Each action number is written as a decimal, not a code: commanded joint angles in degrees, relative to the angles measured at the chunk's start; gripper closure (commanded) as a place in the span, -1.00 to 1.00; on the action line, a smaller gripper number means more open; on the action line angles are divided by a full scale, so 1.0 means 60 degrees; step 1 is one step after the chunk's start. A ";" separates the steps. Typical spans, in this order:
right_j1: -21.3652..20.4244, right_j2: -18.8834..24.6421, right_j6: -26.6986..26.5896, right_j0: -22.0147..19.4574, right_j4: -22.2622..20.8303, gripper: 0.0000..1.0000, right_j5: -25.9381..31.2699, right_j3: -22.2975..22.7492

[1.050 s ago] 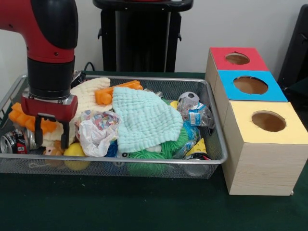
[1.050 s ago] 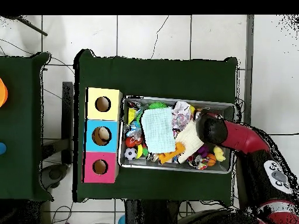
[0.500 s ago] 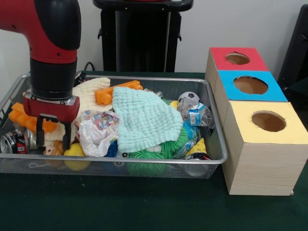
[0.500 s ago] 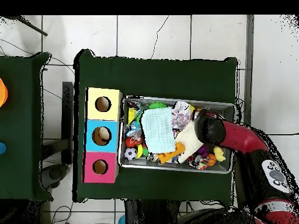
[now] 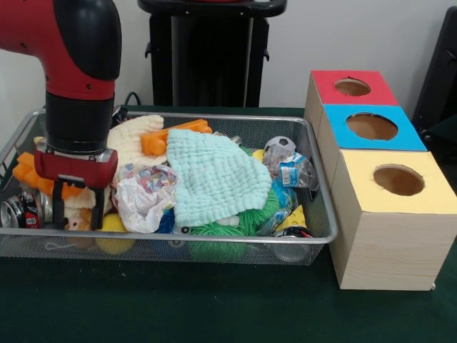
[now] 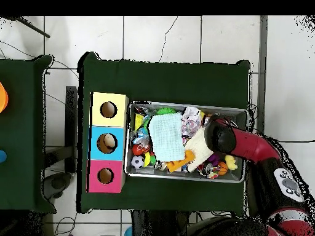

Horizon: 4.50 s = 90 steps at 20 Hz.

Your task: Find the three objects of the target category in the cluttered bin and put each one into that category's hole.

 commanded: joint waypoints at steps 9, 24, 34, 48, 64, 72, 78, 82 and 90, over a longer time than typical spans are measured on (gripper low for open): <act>0.1018 0.0197 0.1191 -0.0010 -0.0144 -1.00 -0.0484 0.0440; 0.1285 0.0001 0.1126 0.0148 -0.0113 -1.00 -0.0620 0.0315; 0.1222 -0.0035 0.1046 0.0207 -0.0063 1.00 -0.0449 0.0314; 0.0388 0.0179 0.0844 0.0052 0.0086 1.00 0.0320 0.0849; 0.0426 0.0206 0.0786 0.0072 -0.0066 -1.00 0.0160 0.0867; 0.0477 0.0166 0.0872 0.0100 -0.0093 -1.00 0.0016 0.0956; 0.0312 0.0185 0.0982 0.0099 -0.0022 -1.00 0.0058 0.1260; 0.0234 0.0222 0.0975 0.0075 -0.0039 -1.00 0.0034 0.1405; 0.0115 0.0158 0.1012 0.0097 -0.0116 -1.00 -0.0136 0.1740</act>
